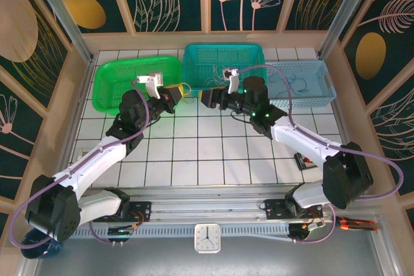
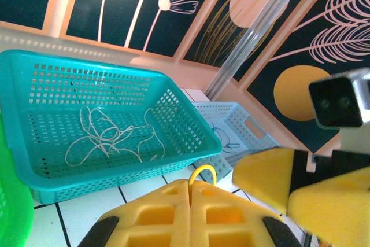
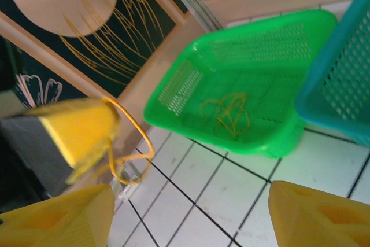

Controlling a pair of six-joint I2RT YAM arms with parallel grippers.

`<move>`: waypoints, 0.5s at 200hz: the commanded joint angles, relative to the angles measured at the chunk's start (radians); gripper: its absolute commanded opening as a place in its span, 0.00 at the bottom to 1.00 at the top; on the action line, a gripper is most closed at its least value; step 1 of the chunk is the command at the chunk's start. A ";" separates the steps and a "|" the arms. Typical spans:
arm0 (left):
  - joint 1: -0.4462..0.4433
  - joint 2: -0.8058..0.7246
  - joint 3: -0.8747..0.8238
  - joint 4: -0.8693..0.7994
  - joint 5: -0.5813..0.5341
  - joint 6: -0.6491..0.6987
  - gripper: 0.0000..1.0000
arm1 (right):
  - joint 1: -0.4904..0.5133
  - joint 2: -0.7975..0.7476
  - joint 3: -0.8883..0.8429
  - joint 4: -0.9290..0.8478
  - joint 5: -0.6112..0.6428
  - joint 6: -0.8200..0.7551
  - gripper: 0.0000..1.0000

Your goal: Untangle the cables

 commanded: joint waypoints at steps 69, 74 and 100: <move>0.004 0.016 -0.002 0.058 0.031 -0.004 0.00 | 0.061 0.142 0.160 0.030 0.007 0.001 0.73; 0.005 0.016 -0.002 0.058 0.031 -0.004 0.00 | 0.064 0.149 0.163 0.026 0.012 -0.002 0.73; 0.004 0.019 0.002 0.065 0.032 -0.012 0.00 | 0.075 0.185 0.146 0.035 0.057 -0.001 0.72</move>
